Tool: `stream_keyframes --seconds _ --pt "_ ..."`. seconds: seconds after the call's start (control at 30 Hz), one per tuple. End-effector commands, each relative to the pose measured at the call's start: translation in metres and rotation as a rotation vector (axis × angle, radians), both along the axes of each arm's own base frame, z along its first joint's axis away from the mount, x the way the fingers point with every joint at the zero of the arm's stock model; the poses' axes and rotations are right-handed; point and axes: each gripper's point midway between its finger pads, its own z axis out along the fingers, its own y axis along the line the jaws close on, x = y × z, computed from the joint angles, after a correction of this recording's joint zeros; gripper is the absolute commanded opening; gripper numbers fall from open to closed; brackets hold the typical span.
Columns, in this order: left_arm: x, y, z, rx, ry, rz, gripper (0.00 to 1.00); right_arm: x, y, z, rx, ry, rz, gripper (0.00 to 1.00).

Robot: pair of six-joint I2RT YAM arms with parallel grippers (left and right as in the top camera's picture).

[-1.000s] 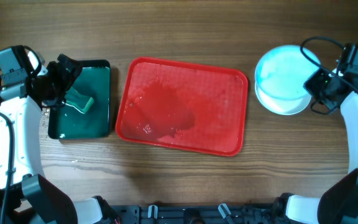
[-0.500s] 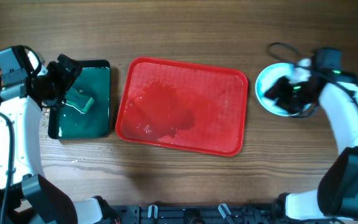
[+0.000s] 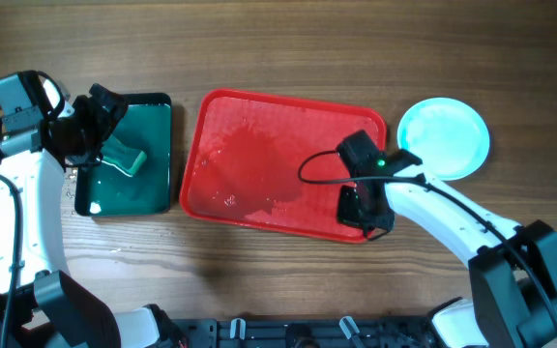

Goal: Clean dirty plates on tray and stack at the side

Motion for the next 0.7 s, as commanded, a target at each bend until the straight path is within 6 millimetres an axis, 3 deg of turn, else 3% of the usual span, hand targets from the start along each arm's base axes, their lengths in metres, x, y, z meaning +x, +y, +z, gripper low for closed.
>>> stream_keyframes --seconds 0.0,0.13,0.33,0.47,0.67 --pt "0.0 -0.004 0.0 -0.004 -0.005 -0.024 1.0 -0.002 -0.014 -0.008 -0.053 -0.022 -0.091 0.04" --pt "0.0 -0.004 0.0 -0.004 -0.005 -0.025 1.0 -0.011 -0.021 -0.014 -0.072 0.006 -0.114 0.04" --pt "0.0 -0.004 -0.001 -0.005 -0.004 -0.024 1.0 -0.018 -0.048 -0.014 -0.205 0.015 -0.171 0.04" --pt "0.0 -0.004 0.0 -0.004 -0.005 -0.025 1.0 -0.008 -0.053 -0.015 -0.18 -0.006 -0.138 0.04" --pt "0.0 -0.004 0.0 -0.004 -0.005 -0.025 1.0 0.025 -0.039 -0.015 -0.029 -0.106 -0.01 0.05"
